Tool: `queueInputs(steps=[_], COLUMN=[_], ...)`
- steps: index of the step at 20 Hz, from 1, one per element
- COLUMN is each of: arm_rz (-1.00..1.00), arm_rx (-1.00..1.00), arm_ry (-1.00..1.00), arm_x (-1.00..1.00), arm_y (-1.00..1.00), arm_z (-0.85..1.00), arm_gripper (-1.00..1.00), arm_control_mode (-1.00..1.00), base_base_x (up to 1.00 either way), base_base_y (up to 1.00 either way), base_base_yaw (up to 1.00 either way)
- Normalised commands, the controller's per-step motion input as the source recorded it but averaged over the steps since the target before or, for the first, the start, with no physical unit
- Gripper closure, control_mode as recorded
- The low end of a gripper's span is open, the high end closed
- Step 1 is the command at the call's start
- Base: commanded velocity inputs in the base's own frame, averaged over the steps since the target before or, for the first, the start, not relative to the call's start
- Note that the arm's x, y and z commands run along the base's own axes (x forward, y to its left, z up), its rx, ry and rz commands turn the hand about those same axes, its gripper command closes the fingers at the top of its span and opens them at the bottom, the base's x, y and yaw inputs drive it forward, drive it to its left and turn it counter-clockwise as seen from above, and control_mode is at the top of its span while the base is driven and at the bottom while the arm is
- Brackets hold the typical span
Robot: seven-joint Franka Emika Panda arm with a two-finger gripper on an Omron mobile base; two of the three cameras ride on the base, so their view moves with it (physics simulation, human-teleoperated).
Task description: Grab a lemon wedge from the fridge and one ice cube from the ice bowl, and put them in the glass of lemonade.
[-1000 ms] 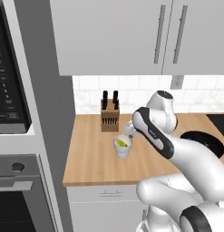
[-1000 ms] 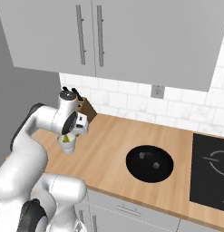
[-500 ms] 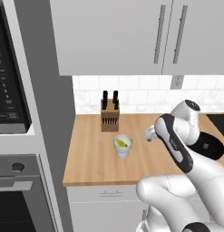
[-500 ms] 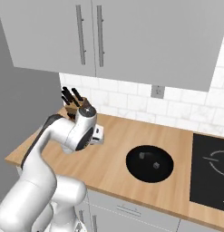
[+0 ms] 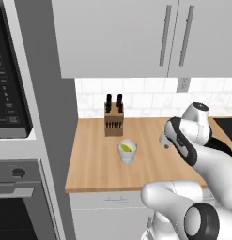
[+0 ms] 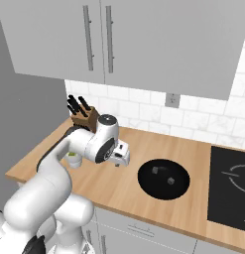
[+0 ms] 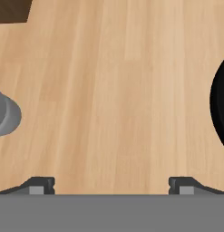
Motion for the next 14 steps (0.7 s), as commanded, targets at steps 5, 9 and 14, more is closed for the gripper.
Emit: queueInputs(steps=[5, 9, 14], arm_rz=[-0.16, -0.06, -0.01], arm_rx=[-0.11, 0.01, 0.00], arm_ry=[0.44, 0.03, 0.00], arm_x=[0.44, 0.00, 0.01], arm_y=[-0.42, -0.05, -0.15], arm_z=[-0.11, -0.11, -0.04], arm_gripper=[-1.00, -1.00, -1.00], arm_control_mode=[-1.00, -1.00, -1.00], base_base_x=[0.00, 0.00, 0.00], base_base_y=[0.00, 0.00, 0.00], base_base_yaw=[0.00, 0.00, 0.00])
